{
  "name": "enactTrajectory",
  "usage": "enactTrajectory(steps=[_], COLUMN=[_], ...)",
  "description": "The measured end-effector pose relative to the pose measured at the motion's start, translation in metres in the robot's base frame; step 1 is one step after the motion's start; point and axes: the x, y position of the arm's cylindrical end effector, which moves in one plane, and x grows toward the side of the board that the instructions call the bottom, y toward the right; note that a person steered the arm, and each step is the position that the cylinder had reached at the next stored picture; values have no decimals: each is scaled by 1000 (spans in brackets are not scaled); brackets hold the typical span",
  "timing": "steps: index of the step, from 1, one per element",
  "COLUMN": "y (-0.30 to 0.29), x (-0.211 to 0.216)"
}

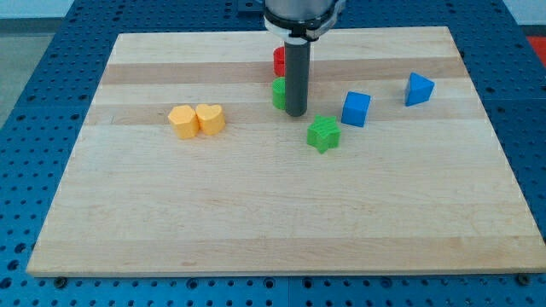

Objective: Slide the green star to the line of blocks

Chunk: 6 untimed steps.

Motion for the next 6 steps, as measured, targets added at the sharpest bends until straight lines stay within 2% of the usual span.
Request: enactTrajectory(steps=[2, 3, 4, 5, 6], y=[-13, -14, 32, 71, 79], x=[52, 92, 110, 110, 99])
